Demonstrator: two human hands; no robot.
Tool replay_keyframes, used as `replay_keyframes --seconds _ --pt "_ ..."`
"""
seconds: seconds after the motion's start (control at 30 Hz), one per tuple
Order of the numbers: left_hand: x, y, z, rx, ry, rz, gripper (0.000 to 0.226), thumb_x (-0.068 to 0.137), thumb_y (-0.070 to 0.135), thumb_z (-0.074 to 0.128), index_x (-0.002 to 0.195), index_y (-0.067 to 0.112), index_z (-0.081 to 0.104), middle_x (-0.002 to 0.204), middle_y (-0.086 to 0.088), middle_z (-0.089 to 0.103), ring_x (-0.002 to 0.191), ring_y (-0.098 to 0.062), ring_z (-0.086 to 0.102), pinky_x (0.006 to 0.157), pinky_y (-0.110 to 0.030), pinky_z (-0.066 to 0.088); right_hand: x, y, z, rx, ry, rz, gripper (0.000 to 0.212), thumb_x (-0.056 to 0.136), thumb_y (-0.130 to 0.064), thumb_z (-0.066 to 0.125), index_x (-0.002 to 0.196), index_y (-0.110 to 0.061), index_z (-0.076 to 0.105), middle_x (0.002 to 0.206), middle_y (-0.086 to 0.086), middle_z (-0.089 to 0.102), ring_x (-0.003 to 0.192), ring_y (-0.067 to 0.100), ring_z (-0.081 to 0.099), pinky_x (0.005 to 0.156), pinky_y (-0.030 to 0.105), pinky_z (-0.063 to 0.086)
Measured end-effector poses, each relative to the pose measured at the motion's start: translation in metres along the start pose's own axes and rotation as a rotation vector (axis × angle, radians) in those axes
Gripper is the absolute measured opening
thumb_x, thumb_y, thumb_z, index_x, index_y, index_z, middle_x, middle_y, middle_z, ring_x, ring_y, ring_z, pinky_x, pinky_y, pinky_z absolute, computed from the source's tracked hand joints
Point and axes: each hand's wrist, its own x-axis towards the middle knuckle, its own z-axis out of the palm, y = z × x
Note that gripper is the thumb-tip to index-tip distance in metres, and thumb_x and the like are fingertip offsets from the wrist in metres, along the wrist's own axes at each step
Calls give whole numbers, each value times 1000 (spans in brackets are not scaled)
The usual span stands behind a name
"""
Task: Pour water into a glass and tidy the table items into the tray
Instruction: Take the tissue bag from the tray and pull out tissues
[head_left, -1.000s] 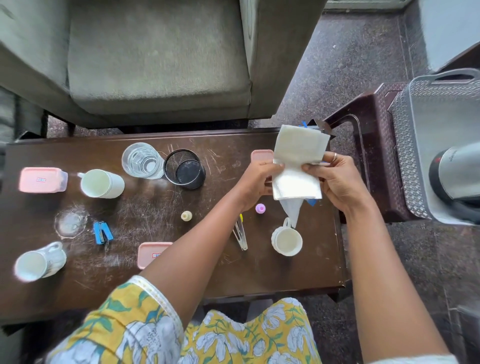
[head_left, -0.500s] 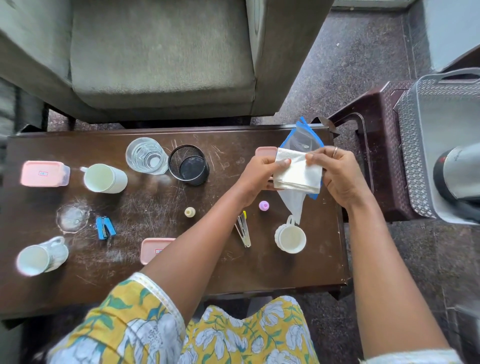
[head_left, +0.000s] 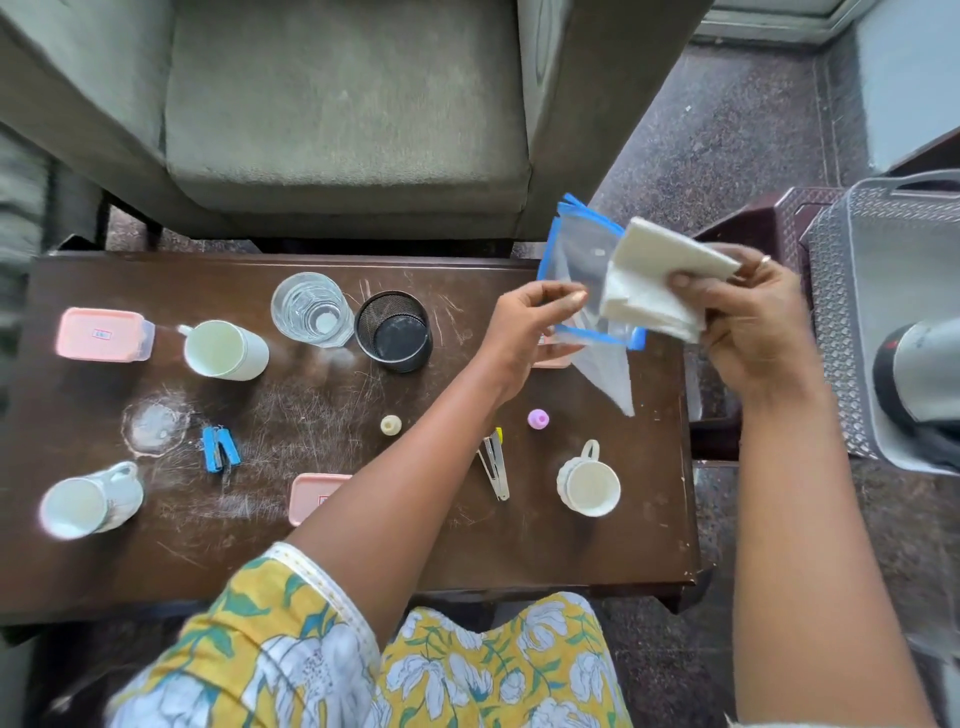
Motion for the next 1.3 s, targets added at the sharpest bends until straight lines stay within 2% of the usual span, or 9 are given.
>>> replay_keyframes --seconds 0.1,0.2,0.4,0.6,0.73,0.9,1.03,1.2,1.3 --pt "0 27 -6 -51 31 105 34 77 -12 54 85 18 66 79 -2 55 73 -19 58 62 -31 56 -3 -13 -1 228 -65 -8 24 66 6 65 81 -12 68 70 -3 73 68 8 67 70 23 57" --pt "2 69 -26 -147 105 223 42 74 -18 45 87 16 65 72 0 56 68 -18 54 62 -30 53 -5 -11 9 179 -157 69 22 54 -8 74 74 -17 74 70 -4 73 66 7 66 66 21 55" --pt "-10 124 -101 -249 265 440 42 74 -20 41 92 11 63 89 -6 52 78 -25 49 67 -32 55 1 34 79 151 -235 243 20 74 2 63 82 -14 72 71 -1 73 64 12 69 52 28 58" --pt "-32 122 -167 -298 390 485 42 74 -22 40 91 9 63 74 1 57 70 -17 49 68 -27 53 16 91 154 -215 -233 352 22 84 8 60 88 -14 63 85 5 68 76 19 66 59 31 56" --pt "-46 116 -202 -338 467 517 41 76 -22 40 93 8 62 89 -7 57 78 -19 55 64 -23 54 31 114 188 -528 -164 266 20 85 2 58 96 -15 62 96 6 63 91 23 60 75 37 51" --pt "-58 113 -229 -335 521 547 41 75 -23 43 94 8 62 86 -5 53 72 -17 48 59 -19 53 36 125 215 -1083 -158 111 23 86 -3 46 98 -17 60 102 13 60 87 29 55 69 38 50" --pt "-62 112 -243 -282 567 523 43 74 -23 44 93 11 64 84 -2 54 73 -17 46 66 -30 53 27 135 229 -1395 -170 -6 27 85 1 42 104 -13 54 96 17 57 87 39 57 68 34 39" --pt "-66 109 -254 -165 588 504 43 68 -15 50 88 18 68 79 2 55 66 -13 47 66 -35 45 19 157 245 -1541 -146 -93 26 83 3 47 98 -4 68 100 20 65 90 39 61 65 34 40" --pt "-67 109 -258 -76 587 517 42 62 -8 52 84 22 70 81 0 57 77 -24 42 71 -44 37 21 166 253 -1607 -154 -114 26 84 4 44 97 1 66 98 21 66 91 41 62 64 34 38"
